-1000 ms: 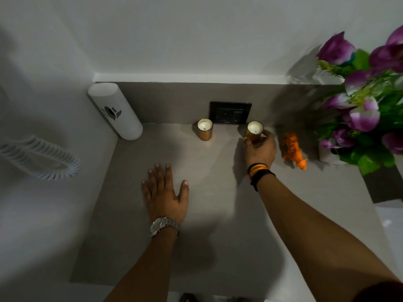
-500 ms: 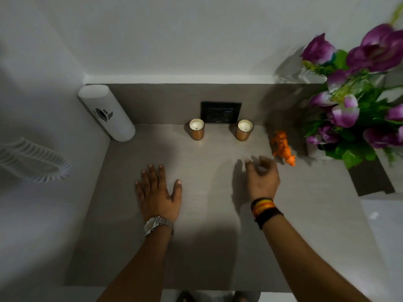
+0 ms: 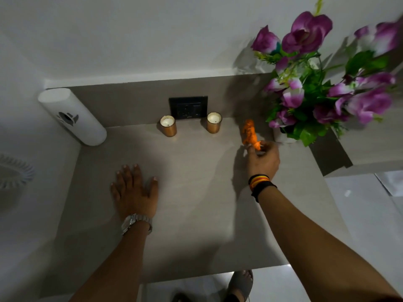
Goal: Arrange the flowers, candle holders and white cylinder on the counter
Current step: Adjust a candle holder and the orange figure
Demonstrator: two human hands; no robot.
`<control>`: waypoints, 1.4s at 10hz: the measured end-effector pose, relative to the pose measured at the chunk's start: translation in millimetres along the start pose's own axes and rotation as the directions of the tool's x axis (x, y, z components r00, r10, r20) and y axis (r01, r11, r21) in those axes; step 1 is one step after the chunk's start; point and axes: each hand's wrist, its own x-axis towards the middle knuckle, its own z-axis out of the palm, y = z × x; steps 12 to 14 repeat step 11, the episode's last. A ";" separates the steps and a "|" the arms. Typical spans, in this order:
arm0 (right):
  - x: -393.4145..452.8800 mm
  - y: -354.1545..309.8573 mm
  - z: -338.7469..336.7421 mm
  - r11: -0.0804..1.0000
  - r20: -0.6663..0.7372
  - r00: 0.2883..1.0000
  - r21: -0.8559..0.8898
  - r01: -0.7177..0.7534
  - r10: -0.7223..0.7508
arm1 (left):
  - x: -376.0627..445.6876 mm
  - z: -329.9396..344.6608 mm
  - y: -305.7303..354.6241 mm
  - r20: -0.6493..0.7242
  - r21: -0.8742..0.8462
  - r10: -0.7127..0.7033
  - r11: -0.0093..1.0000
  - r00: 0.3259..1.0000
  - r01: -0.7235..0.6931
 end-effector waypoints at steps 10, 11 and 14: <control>109.4 36.4 -57.4 0.996 0.053 0.995 -0.006 0.089 -0.088 | -39.8 21.6 64.9 -0.001 -0.031 0.183 0.983 0.983 -0.183; 111.4 38.8 -59.1 0.993 0.068 0.991 -0.001 0.115 -0.115 | -39.5 20.3 67.2 -0.009 -0.058 0.181 0.982 0.984 -0.181; 111.4 38.8 -59.1 0.993 0.068 0.991 -0.001 0.115 -0.115 | -39.5 20.3 67.2 -0.009 -0.058 0.181 0.982 0.984 -0.181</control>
